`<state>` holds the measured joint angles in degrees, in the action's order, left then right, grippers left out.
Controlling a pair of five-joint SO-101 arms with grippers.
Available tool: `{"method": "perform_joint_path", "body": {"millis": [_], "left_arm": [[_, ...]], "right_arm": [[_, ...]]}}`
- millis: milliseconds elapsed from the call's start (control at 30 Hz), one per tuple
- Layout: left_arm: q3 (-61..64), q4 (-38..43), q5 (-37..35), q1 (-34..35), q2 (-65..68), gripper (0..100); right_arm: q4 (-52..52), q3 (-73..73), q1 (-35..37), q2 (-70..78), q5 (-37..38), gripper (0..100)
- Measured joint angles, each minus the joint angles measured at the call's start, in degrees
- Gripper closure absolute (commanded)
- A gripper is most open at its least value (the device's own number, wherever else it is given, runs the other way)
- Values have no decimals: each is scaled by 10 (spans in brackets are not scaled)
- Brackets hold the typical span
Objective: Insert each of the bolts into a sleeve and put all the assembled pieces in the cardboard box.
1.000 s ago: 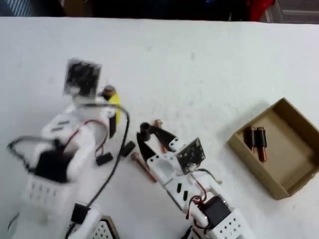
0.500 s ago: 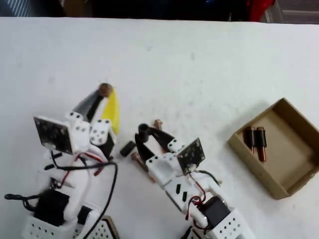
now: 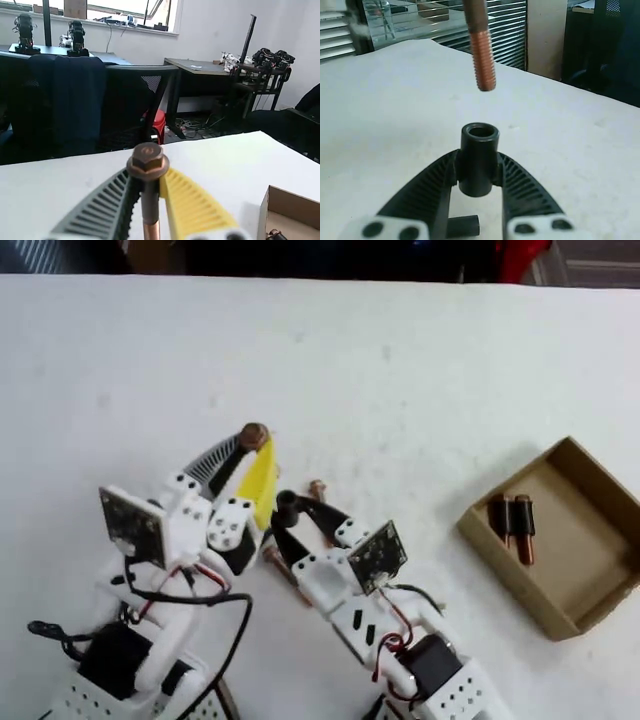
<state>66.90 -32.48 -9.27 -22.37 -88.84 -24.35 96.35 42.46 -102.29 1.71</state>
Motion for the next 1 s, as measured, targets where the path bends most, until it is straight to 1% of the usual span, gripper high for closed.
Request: {"method": "perform_joint_path", "body": {"millis": [100, 200, 333, 467, 667, 800, 1000], "left_arm": [[0, -1, -2, 0, 0, 977], [0, -15, -2, 0, 0, 977], [0, -31, -2, 0, 0, 977], [0, -38, -2, 0, 0, 977], [0, -83, -2, 0, 0, 977], [0, -83, -2, -1, 0, 977], [0, -83, 0, -25, 0, 977]], "right_arm": [[0, 0, 0, 0, 2, 982], [0, 0, -1, 0, 29, 982], [0, 0, 0, 0, 41, 982], [0, 0, -1, 0, 45, 982], [-7, 0, -1, 0, 45, 982], [-7, 0, -1, 0, 45, 982], [-21, 0, -4, 0, 45, 982]]}}
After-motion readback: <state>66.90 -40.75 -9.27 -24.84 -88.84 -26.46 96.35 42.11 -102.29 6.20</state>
